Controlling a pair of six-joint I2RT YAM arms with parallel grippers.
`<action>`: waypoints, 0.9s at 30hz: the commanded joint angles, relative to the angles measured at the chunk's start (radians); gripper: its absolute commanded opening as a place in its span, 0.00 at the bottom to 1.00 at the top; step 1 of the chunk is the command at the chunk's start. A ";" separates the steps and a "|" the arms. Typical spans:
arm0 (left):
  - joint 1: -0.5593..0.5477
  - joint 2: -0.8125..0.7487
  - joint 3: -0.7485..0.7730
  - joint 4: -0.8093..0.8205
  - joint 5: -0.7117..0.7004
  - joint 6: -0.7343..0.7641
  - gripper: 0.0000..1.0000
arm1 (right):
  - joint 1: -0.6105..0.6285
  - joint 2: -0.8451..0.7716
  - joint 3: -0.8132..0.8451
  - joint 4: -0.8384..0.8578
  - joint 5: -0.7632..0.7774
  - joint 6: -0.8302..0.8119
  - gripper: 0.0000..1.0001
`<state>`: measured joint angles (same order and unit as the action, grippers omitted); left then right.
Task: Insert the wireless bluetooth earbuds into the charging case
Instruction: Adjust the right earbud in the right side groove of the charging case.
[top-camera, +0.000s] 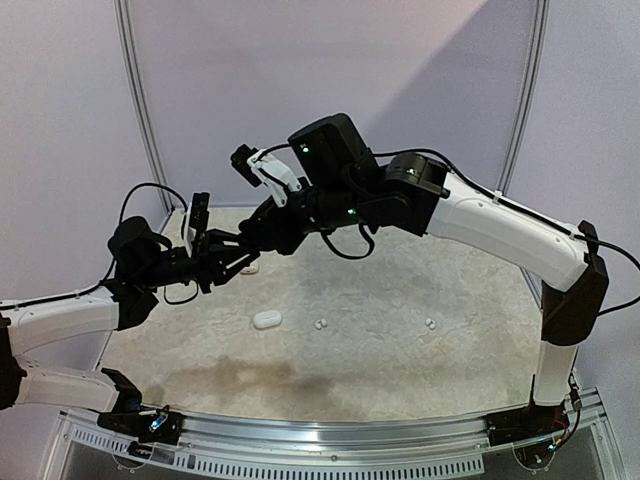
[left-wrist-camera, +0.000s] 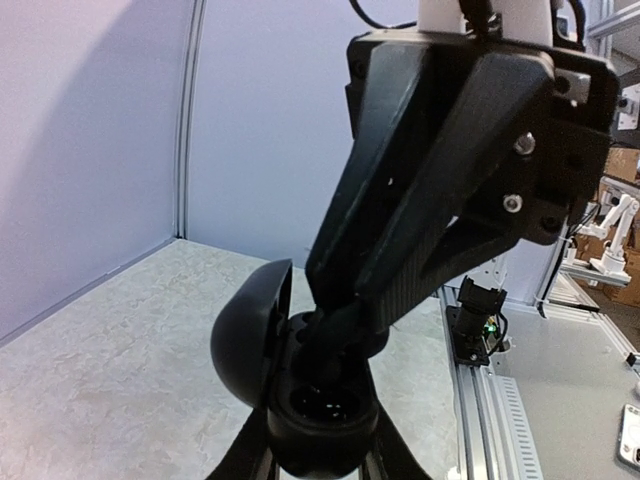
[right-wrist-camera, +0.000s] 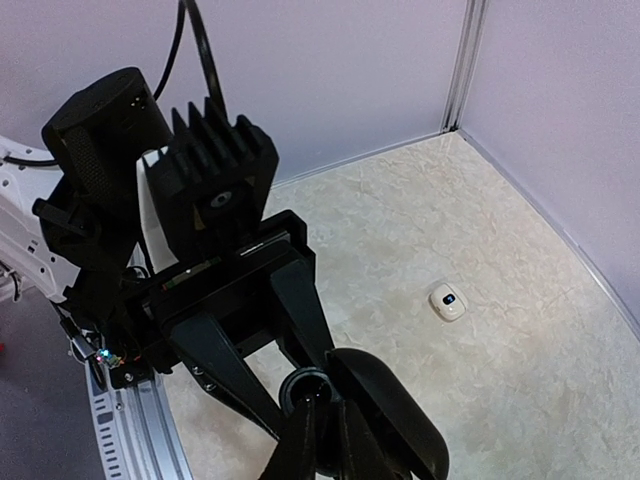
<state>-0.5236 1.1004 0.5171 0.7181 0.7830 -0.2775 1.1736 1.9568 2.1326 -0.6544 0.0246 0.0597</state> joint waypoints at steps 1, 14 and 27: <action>-0.011 0.004 0.026 0.034 0.015 0.012 0.00 | 0.003 0.007 0.016 -0.085 0.009 0.003 0.12; -0.010 0.008 0.034 0.024 0.019 0.023 0.00 | 0.003 0.081 0.132 -0.166 0.055 -0.008 0.17; -0.010 0.007 0.033 0.019 0.018 0.029 0.00 | 0.003 0.095 0.165 -0.195 0.058 0.002 0.03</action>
<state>-0.5236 1.1080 0.5247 0.7067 0.7925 -0.2577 1.1770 2.0354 2.2860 -0.8127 0.0734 0.0624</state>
